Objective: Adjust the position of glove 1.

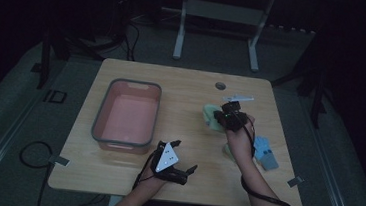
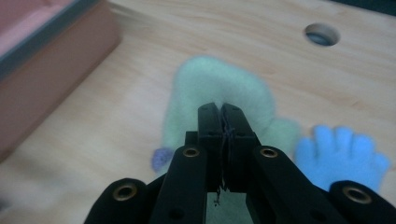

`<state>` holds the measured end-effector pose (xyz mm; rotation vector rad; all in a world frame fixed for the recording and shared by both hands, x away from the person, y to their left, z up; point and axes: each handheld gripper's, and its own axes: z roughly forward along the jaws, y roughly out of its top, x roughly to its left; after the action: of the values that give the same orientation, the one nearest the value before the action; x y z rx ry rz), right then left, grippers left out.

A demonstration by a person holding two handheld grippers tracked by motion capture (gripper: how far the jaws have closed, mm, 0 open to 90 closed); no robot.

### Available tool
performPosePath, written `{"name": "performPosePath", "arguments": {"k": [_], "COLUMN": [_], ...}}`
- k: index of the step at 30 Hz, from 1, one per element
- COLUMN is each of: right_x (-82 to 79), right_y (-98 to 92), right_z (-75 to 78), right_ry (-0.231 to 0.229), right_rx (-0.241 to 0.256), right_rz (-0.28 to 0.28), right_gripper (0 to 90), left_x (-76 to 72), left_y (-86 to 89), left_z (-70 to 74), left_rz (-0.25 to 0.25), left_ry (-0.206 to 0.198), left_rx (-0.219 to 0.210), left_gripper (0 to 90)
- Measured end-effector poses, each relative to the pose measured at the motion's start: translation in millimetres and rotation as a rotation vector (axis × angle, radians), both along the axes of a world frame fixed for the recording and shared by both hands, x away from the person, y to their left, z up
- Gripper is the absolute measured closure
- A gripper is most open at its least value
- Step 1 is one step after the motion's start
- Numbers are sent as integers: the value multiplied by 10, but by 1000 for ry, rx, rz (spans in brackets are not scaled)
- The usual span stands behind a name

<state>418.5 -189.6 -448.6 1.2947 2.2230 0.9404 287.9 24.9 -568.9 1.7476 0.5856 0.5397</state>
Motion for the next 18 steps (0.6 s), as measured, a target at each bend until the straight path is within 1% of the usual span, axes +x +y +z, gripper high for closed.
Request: {"name": "performPosePath", "arguments": {"k": [1,2,3,4,5,6,7,8,9,10,11,12,13,16,17,18], "right_x": [-54,-118,-174,-215,-296,-352,-401,-446,-484,-516,-545,-580,-652,-684,-725,-777], "right_y": [12,13,6,4,3,17,19,15,33,36,23,43,70,91,119,140], "right_z": [22,51,76,90,108,113,116,114,108,108,107,101,66,39,5,-78], "right_ry": [2,-20,-20,-12,-30,-45,-43,-44,-58,-62,-53,-59,-60,-53,-62,-25], "right_rx": [-10,-20,-3,0,4,-18,-18,-2,-34,-33,5,-12,-5,-9,-28,9], "right_rz": [8,1,-5,3,-8,-11,-5,-14,-14,-21,-36,-38,-45,-40,-49,-46], "right_gripper": [878,878,878,878,878,878,878,878,878,878,878,878,878,878,878,878], "left_x": [-1,-2,-3,-3,-3,-4,-4,-3,-3,-2,-2,-2,-2,-1,-1,-1], "left_y": [-1,-1,-2,-1,-2,-3,-3,-2,-1,-1,-1,-1,0,2,1,1], "left_z": [0,0,0,0,0,-1,0,1,0,0,-1,0,0,0,0,1], "left_rz": [-1,-2,-1,-2,-2,-1,1,2,3,3,4,4,4,3,2,2], "left_ry": [-2,-3,-3,-5,-5,-3,-4,-4,-4,-4,-4,-3,-4,-3,-4,-5], "left_rx": [0,2,2,4,2,1,3,4,2,1,-1,-1,-1,0,1,3], "left_gripper": [21,21,21,21,21,21,21,21,21,21,21,21,21,21,21,21]}}
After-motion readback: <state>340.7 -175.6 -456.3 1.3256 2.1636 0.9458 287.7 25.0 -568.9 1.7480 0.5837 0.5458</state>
